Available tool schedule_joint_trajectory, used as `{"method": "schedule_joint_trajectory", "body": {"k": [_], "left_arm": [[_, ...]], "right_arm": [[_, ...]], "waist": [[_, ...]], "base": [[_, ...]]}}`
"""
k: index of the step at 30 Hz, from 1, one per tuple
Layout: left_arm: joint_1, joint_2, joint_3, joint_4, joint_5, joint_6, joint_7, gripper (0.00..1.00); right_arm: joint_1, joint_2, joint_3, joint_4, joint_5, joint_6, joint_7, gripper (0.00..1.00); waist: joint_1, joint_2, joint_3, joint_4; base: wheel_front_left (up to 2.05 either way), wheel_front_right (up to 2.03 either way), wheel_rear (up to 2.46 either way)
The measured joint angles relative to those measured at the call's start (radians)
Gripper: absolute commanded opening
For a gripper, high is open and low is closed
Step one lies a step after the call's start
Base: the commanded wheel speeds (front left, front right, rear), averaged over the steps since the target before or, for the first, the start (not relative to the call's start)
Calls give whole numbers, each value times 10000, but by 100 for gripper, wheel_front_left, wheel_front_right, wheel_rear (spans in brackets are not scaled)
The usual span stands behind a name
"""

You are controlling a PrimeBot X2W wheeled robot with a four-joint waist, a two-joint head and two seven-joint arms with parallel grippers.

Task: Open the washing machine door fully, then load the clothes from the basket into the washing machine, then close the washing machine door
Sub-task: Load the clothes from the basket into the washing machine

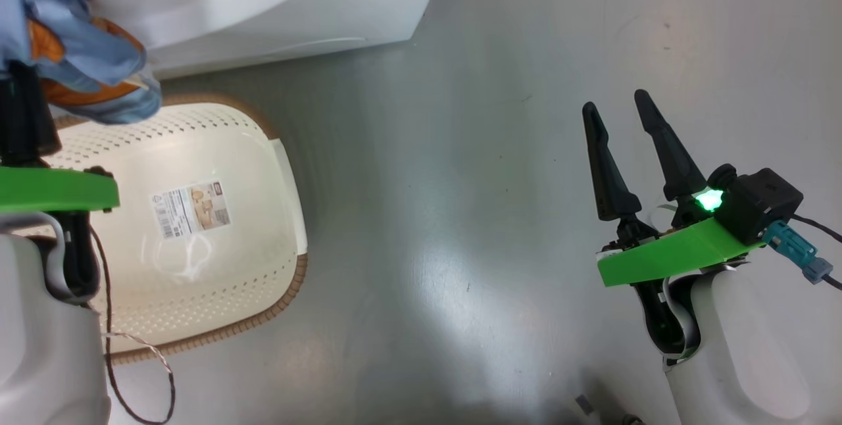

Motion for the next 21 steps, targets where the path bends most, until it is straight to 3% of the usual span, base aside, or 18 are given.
{"method": "schedule_joint_trajectory", "body": {"k": [13,21], "left_arm": [[-58,261,111,-1241,353,0,-4,0],[-1018,734,-125,-619,286,0,-6,0]], "right_arm": [[44,-2,50,151,84,0,0,100],[90,-2,144,176,98,0,0,100]], "waist": [[0,0,-579,-14],[0,0,-740,-74]], "base": [[0,0,0],[0,0,0]]}}
